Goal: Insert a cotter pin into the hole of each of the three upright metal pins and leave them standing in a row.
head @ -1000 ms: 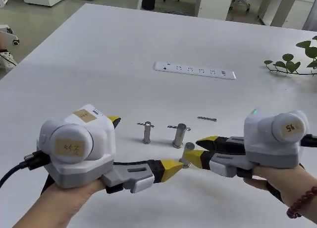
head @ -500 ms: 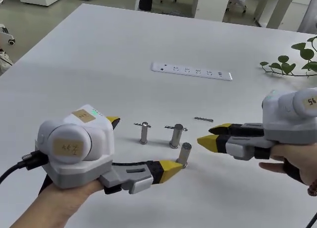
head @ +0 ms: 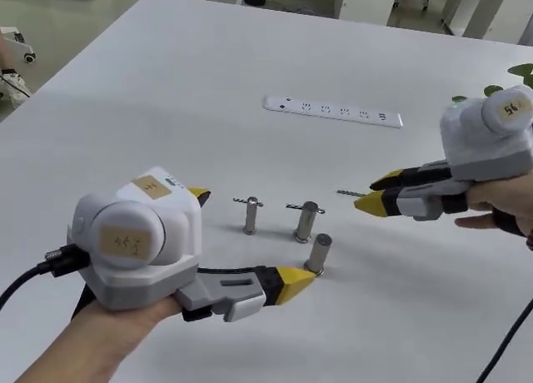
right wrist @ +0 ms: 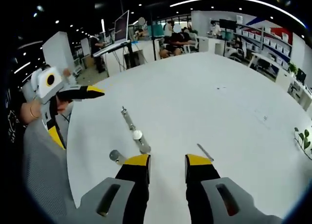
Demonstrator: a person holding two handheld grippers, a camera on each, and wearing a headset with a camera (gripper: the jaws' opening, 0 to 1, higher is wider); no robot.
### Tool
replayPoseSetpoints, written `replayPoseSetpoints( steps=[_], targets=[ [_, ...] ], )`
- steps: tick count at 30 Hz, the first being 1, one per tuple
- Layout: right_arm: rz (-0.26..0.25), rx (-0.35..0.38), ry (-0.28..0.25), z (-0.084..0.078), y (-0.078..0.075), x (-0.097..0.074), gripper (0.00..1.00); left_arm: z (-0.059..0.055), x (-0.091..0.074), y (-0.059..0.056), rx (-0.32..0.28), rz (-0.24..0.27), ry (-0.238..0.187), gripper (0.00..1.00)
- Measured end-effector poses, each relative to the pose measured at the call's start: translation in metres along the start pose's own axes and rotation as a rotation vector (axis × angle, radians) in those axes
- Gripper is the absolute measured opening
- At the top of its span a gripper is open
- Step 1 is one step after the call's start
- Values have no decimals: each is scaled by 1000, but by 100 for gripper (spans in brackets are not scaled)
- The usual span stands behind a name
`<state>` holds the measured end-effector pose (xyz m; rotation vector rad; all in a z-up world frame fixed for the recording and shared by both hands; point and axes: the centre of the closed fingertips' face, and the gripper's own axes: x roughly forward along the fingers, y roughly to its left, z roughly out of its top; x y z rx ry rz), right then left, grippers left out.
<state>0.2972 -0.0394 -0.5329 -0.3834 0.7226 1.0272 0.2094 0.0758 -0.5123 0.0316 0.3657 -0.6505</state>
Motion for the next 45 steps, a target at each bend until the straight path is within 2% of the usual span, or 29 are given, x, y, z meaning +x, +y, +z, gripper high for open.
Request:
replayPoseSetpoints(
  steps=[8, 14, 21, 27, 29, 31, 36, 39, 45],
  targets=[
    [-1, -36, 69, -3, -22, 17, 21, -5, 2, -4, 4, -13, 20, 95],
    [-14, -66, 141, -14, -46, 29, 19, -10, 4, -12, 8, -37, 38, 95],
    [-18, -102, 212, -27, -71, 42, 17, -12, 6, -16, 9, -52, 44, 94],
    [-4, -107, 241, -29, -71, 48, 14, -13, 6, -16, 6, -52, 50, 93],
    [-1, -115, 274, -33, -72, 51, 13, -14, 6, -16, 2, -51, 52, 93],
    [-2, -119, 281, -36, -78, 53, 12, -14, 7, -16, 2, -51, 54, 93],
    [-1, -126, 308, -40, -80, 54, 11, -14, 6, -15, -2, -46, 52, 92],
    [1, -164, 342, -45, -89, 59, 8, -14, 6, -14, -10, -46, 50, 92],
    [17, -175, 363, -45, -87, 59, 6, -13, 7, -14, -13, -47, 48, 91]
  ],
)
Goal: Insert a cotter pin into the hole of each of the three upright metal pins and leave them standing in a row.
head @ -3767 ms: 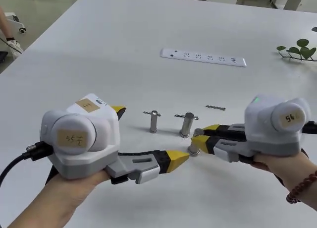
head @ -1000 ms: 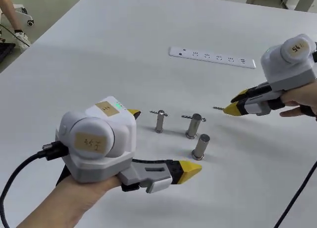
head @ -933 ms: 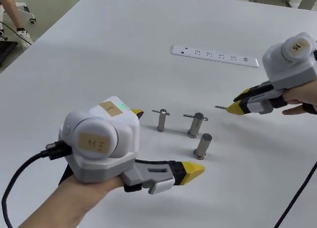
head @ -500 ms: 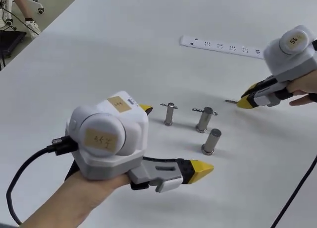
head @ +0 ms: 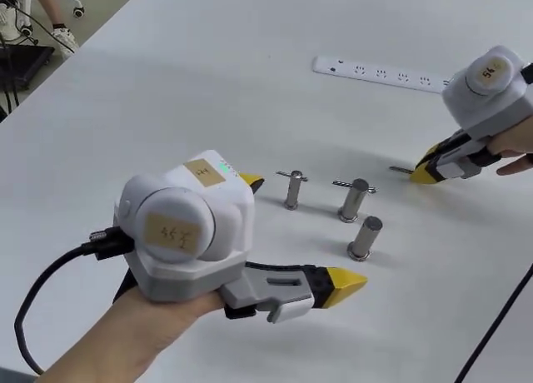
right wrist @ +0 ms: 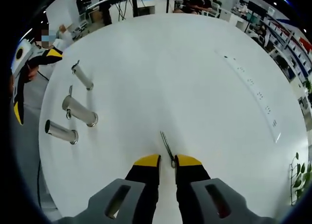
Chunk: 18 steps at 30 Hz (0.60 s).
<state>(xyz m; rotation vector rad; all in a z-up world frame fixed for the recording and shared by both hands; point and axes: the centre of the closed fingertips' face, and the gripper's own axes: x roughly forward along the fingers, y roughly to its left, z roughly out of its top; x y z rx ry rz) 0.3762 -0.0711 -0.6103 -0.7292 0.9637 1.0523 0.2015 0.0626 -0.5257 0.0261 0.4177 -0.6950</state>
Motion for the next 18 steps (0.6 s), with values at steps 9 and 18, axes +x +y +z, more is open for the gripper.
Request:
replayPoseSetpoints(
  steps=[9, 18],
  targets=[
    [-8, -39, 72, -6, 0, 2, 0, 0, 1, 1, -1, 1, 2, 91],
    [-30, -131, 104, -8, 4, 1, 0, 1, 0, 1, -5, 0, 0, 90]
  ],
)
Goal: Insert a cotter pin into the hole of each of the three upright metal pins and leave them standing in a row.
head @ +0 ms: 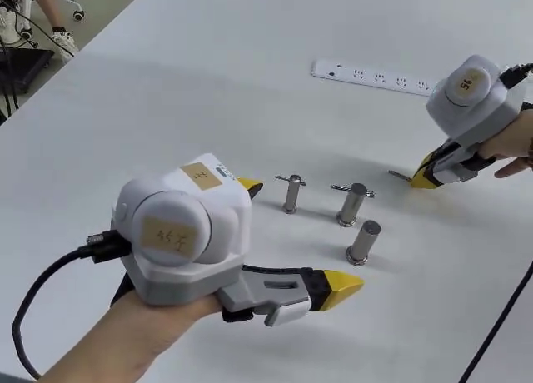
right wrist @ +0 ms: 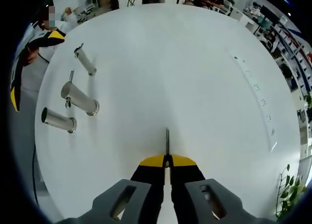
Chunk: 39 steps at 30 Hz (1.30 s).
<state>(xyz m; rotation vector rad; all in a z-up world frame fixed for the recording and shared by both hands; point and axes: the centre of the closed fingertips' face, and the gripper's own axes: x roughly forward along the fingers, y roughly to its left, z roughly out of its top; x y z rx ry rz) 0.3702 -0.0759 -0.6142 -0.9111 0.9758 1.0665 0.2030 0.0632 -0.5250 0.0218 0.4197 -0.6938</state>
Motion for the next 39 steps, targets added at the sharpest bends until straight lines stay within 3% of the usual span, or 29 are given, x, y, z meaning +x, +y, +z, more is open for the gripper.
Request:
replayPoseSetpoints(
  steps=[4, 10, 24, 28, 31, 36, 39],
  targets=[
    [-8, -19, -10, 2, 4, -2, 0, -1, 0, 1, -9, 3, 4, 89],
    [-22, 20, -40, 4, -1, -1, 0, -2, -1, 6, -30, 17, -6, 86],
    [-57, 35, -156, 20, 13, -33, 0, -8, -4, 10, -63, 28, 15, 81],
    [-56, 10, -201, 32, 27, -49, 0, -5, -4, 9, -64, 21, 12, 78],
    [-50, 0, -221, 39, 28, -50, 0, 0, -4, 8, -45, 12, 13, 73],
    [-34, -30, -288, 55, 56, -67, 0, 7, -3, 9, -18, 5, 19, 69],
    [-22, -60, -316, 62, 71, -74, 0, 10, -3, 9, -49, -6, 14, 63]
  ],
)
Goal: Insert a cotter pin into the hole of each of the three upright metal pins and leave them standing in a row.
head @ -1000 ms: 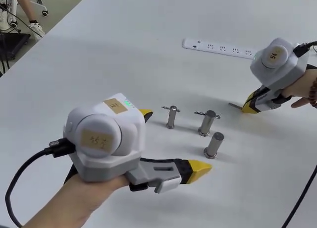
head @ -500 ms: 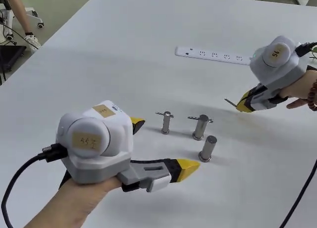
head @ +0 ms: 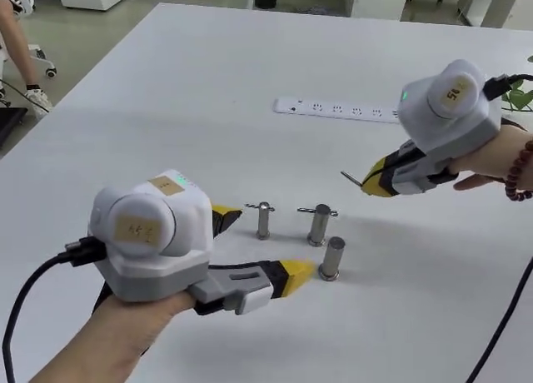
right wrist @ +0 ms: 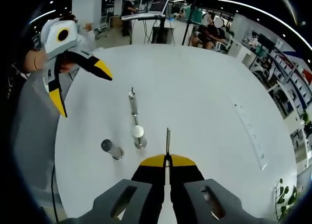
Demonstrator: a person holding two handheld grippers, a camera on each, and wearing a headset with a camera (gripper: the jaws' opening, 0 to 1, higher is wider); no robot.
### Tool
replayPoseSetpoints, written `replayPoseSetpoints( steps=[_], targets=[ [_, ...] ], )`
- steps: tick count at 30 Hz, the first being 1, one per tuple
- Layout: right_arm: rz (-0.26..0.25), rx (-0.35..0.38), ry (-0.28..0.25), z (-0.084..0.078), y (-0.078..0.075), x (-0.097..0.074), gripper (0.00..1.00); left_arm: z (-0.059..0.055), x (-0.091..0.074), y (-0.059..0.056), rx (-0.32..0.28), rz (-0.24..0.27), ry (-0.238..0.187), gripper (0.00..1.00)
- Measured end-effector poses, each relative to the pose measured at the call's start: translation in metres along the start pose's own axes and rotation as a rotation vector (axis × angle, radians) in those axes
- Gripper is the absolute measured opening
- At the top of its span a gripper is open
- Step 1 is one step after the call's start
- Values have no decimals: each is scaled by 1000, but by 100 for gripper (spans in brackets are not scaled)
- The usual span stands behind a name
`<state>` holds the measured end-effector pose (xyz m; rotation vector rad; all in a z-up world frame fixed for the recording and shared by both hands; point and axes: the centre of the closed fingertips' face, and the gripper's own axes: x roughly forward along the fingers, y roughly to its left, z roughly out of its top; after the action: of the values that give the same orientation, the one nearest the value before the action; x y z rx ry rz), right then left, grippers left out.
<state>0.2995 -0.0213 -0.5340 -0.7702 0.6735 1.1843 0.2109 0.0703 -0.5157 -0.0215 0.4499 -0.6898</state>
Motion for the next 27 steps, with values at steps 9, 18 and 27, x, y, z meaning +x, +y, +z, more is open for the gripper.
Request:
replayPoseSetpoints(
  steps=[9, 18, 27],
  targets=[
    [33, -71, -72, 24, 35, -8, 0, 12, 0, 1, -62, -23, -21, 55],
    [60, -171, -100, 35, 53, -9, 0, 14, 2, -7, -142, -74, 0, 38],
    [87, -275, -129, 45, 73, -12, 0, 18, 3, -16, -172, -113, 4, 24]
  ],
)
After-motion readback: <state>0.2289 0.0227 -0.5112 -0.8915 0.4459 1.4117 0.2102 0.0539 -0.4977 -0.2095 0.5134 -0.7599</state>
